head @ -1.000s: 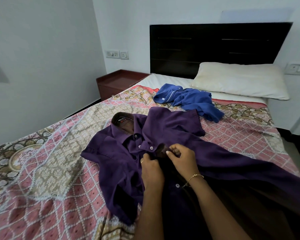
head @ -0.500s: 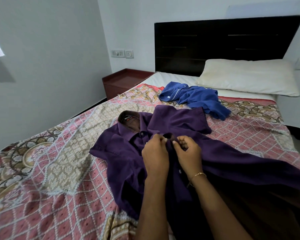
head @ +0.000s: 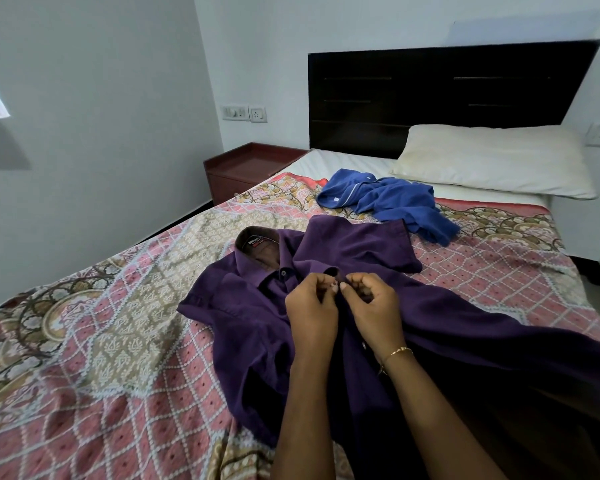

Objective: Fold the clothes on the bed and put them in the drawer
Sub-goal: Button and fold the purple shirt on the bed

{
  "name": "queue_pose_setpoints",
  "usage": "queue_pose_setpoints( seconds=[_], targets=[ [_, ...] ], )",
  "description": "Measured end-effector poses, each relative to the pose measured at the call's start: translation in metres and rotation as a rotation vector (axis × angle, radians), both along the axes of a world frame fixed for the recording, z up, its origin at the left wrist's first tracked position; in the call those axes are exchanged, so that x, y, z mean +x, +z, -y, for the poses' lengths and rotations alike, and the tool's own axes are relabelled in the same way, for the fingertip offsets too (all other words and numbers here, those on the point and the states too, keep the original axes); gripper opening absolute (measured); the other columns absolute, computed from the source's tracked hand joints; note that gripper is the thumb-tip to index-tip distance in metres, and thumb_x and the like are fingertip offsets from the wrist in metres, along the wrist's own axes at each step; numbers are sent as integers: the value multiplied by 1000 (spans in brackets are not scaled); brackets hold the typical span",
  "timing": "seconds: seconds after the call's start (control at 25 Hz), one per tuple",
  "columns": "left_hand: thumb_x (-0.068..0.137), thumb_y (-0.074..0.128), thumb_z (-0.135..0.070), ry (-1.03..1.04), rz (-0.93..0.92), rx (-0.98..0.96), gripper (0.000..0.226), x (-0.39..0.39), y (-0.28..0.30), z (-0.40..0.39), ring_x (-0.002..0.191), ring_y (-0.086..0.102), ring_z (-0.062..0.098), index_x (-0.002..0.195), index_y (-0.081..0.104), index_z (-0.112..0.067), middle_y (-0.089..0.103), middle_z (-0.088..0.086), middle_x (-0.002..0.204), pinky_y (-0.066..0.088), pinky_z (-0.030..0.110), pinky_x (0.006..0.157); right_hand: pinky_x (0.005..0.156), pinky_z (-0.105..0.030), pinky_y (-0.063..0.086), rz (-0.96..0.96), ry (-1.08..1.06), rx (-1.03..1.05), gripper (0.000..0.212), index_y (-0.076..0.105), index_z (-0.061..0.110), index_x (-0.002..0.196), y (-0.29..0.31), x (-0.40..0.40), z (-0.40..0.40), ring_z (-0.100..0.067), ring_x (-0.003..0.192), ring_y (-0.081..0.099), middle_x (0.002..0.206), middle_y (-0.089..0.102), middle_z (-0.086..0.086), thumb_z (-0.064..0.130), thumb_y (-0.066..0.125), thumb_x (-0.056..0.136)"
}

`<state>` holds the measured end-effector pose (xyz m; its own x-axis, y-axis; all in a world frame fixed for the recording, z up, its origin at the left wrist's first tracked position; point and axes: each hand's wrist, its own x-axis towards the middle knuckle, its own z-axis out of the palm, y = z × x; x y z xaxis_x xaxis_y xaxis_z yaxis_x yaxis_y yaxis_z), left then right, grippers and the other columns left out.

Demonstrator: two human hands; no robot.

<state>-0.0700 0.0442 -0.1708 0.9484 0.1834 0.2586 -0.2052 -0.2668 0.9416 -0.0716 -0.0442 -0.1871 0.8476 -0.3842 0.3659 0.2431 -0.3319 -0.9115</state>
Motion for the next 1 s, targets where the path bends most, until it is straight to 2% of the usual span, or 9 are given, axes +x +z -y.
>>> queue_pose_setpoints(
  seconds=[0.12, 0.2, 0.28, 0.36, 0.48, 0.6, 0.68, 0.8, 1.0],
  targets=[
    [81, 66, 2, 27, 14, -43, 22, -1, 0, -2, 65, 58, 1, 77, 60, -19, 61, -14, 69, 47, 14, 66, 64, -4, 44, 32, -8, -128, 9, 69, -1, 89, 2, 3, 1, -3, 67, 56, 82, 59, -3, 0, 67, 81],
    [80, 67, 1, 21, 18, -28, 17, 0, 0, -2, 65, 58, 1, 79, 63, -16, 61, -15, 69, 48, 16, 69, 65, -7, 45, 51, -12, -185, 10, 69, -3, 90, 2, 5, 2, -11, 67, 57, 81, 58, -3, -1, 67, 80],
    [80, 67, 1, 27, 20, 3, 10, 2, -1, -1, 66, 58, -1, 82, 68, -9, 60, -17, 69, 47, 13, 68, 66, -9, 46, 60, -10, -177, 10, 69, -3, 89, 2, 5, 2, -14, 69, 58, 81, 58, -3, -1, 67, 80],
    [80, 66, 2, 42, 34, 17, 8, 2, -1, -1, 64, 57, -2, 83, 70, -5, 59, -17, 68, 43, 5, 64, 65, -7, 46, 58, 20, -121, 8, 69, -2, 89, 2, 3, 1, -11, 69, 59, 80, 59, -2, 0, 67, 81],
    [81, 66, 2, 52, 41, 13, 9, 1, -1, -3, 62, 56, -5, 80, 70, -6, 59, -16, 68, 42, 4, 63, 68, -9, 46, -1, 121, -11, 9, 69, 10, 86, 3, 0, 1, -5, 72, 60, 79, 62, 4, 3, 63, 85],
    [79, 69, -3, 21, -3, -76, 21, 3, -3, -6, 68, 60, -1, 73, 67, -22, 65, -12, 74, 49, 15, 72, 65, -8, 45, -80, 233, 142, 19, 65, 17, 80, 8, -2, 4, 6, 66, 56, 73, 63, 9, 6, 54, 92],
    [78, 72, -4, -13, -46, -185, 24, 4, -4, -6, 77, 62, 5, 73, 67, -27, 67, -5, 84, 50, 19, 77, 68, -9, 46, -105, 260, 172, 19, 64, 18, 81, 10, 1, 5, 2, 73, 58, 79, 65, 7, 6, 53, 92],
    [79, 69, -2, -22, -116, -318, 26, 4, -4, -8, 78, 63, 11, 72, 67, -26, 70, -1, 82, 51, 23, 78, 71, -10, 47, -125, 272, 170, 21, 64, 19, 80, 10, 5, 1, -6, 79, 60, 83, 66, 3, 2, 56, 90],
    [81, 68, -2, 12, -159, -260, 26, 5, -6, -9, 78, 65, 12, 73, 69, -27, 71, -4, 80, 54, 33, 83, 67, -12, 50, -201, 310, 398, 20, 65, 13, 75, 11, 2, -4, -6, 73, 61, 78, 68, -1, 0, 58, 88]
  ],
)
